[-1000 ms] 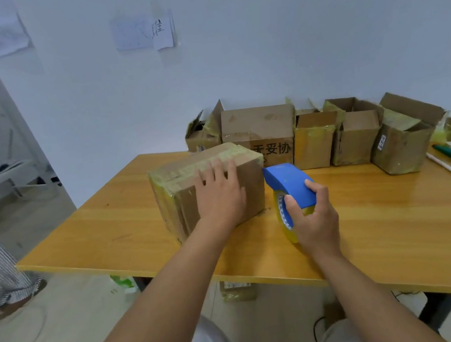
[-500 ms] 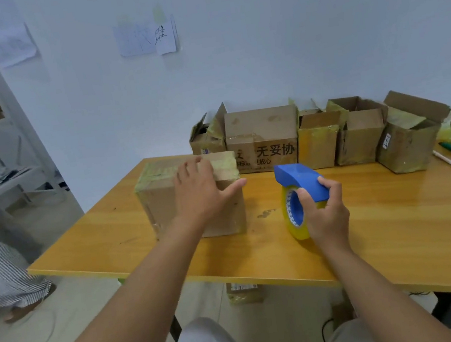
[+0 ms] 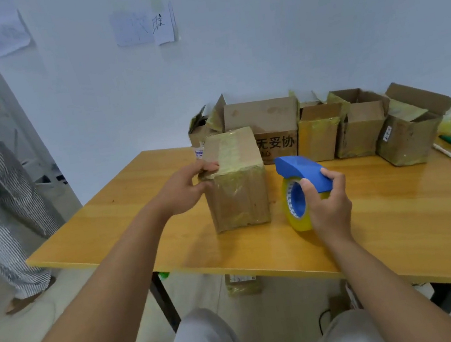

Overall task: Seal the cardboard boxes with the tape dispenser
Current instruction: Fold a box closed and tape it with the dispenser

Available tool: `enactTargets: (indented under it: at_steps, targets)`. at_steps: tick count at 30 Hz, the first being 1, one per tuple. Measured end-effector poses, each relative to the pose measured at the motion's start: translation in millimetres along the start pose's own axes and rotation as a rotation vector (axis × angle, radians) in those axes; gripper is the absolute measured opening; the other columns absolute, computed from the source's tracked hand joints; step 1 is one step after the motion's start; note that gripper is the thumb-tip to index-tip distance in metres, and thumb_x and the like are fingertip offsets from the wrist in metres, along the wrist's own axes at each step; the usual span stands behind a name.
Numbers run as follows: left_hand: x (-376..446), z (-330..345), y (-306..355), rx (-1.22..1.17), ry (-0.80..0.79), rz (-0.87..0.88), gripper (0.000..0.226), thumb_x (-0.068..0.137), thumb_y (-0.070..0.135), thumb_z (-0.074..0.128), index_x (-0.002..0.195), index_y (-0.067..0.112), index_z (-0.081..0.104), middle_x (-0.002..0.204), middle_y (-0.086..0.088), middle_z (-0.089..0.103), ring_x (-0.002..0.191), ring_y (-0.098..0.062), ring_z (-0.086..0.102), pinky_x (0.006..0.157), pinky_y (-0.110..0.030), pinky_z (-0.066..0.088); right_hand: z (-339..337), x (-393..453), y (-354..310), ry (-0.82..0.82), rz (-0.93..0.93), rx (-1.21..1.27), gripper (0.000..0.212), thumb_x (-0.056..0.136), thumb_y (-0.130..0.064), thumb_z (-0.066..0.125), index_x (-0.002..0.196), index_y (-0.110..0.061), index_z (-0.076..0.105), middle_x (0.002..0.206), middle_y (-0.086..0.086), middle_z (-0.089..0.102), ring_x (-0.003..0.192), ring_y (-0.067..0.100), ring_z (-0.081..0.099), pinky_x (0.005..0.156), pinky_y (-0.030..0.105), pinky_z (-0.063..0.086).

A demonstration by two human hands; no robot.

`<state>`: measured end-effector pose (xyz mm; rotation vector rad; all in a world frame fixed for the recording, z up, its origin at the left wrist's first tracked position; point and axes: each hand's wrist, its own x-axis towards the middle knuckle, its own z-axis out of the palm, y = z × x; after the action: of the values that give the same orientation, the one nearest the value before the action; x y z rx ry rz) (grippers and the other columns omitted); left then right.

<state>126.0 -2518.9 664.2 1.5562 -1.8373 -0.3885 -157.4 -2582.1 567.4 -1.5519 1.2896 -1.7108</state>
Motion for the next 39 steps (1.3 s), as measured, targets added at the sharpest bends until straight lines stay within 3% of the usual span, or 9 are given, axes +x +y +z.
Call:
enactTargets:
  at_steps: [4,7,12,17,24,28,32,36,39]
  targets:
    - [2.7,8.7,0.0,-0.098,0.031,0.008,0.024,0.100,0.016,0.058,0.116,0.033,0.063,0.137,0.023,0.050,0.125,0.011,0.039,0.100,-0.004,0.028,-1.9,-2.2,-3.9,0.002,0.026,0.026,0.040,0.085,-0.054,0.059,0.118,-0.036,0.046,0.100,-0.025,0.052,0.087,-0.018,0.053,0.059,0.004,0.042]
    - [2.2,8.6,-1.4,-0.157,0.046,0.025,0.025,0.099,0.010,0.057,0.114,0.028,0.066,0.135,0.018,0.055,0.134,0.000,0.042,0.111,-0.022,0.032,-3.7,0.1,-5.3,0.006,0.055,0.024,0.038,0.083,-0.059,0.058,0.114,-0.042,0.045,0.100,-0.025,0.054,0.087,-0.017,0.054,0.059,0.005,0.042]
    - [-8.1,-10.7,-7.6,-0.215,-0.026,0.051,0.033,0.099,0.008,0.057,0.108,0.038,0.069,0.130,0.027,0.060,0.135,0.007,0.040,0.114,-0.028,0.033,-6.6,2.5,-5.4,0.008,0.069,0.030,0.035,0.081,-0.062,0.058,0.111,-0.049,0.043,0.102,-0.028,0.053,0.089,-0.018,0.053,0.060,0.005,0.041]
    - [-15.6,-9.6,-17.2,-0.250,-0.071,0.050,0.028,0.101,0.011,0.054,0.122,0.027,0.065,0.145,0.017,0.051,0.144,0.000,0.029,0.122,-0.042,0.023,-6.8,1.2,-10.8,-0.038,0.069,0.051,0.043,0.076,-0.059,0.064,0.115,-0.047,0.050,0.108,-0.029,0.053,0.095,-0.015,0.053,0.066,0.009,0.043]
    - [-15.4,-3.0,-24.8,-0.232,-0.024,0.099,0.029,0.103,0.018,0.050,0.122,0.036,0.062,0.138,0.028,0.051,0.133,0.018,0.030,0.111,-0.016,0.026,-25.4,11.6,-62.2,0.078,-0.048,0.162,0.048,0.073,-0.054,0.067,0.116,-0.033,0.061,0.106,-0.027,0.058,0.092,-0.015,0.056,0.069,0.004,0.043]
    - [-14.9,18.7,-18.8,-0.235,0.143,0.099,0.027,0.104,0.018,0.048,0.122,0.031,0.064,0.136,0.019,0.056,0.134,0.008,0.035,0.103,-0.009,0.030,-30.2,24.5,-121.1,0.103,-0.215,0.277,0.031,0.084,-0.040,0.070,0.113,-0.036,0.061,0.105,-0.032,0.061,0.097,-0.010,0.059,0.078,0.010,0.046]
    - [-11.5,33.7,-8.0,-0.174,0.190,0.109,0.028,0.104,0.018,0.048,0.126,0.022,0.065,0.136,0.017,0.055,0.133,0.006,0.035,0.105,-0.018,0.033,-15.4,38.0,-166.5,-0.064,-0.251,0.309,0.027,0.084,-0.041,0.070,0.111,-0.039,0.064,0.108,-0.026,0.064,0.102,-0.003,0.062,0.082,0.017,0.051]
    - [-11.0,17.7,-15.8,-0.138,0.170,0.095,0.028,0.105,0.016,0.045,0.123,0.025,0.064,0.134,0.020,0.055,0.126,0.003,0.045,0.096,-0.010,0.036,5.5,40.1,-170.4,-0.379,-0.237,0.233,0.028,0.092,-0.029,0.070,0.118,-0.034,0.063,0.126,-0.002,0.062,0.114,0.019,0.063,0.097,0.041,0.054]
    - [-14.8,9.5,-18.7,-0.188,0.141,0.093,0.026,0.104,0.016,0.047,0.121,0.024,0.065,0.134,0.017,0.057,0.118,0.018,0.045,0.096,-0.004,0.034,9.0,40.9,-171.4,-0.555,-0.228,0.144,0.034,0.092,-0.029,0.070,0.125,-0.031,0.064,0.126,-0.017,0.059,0.117,0.005,0.059,0.099,0.032,0.051]
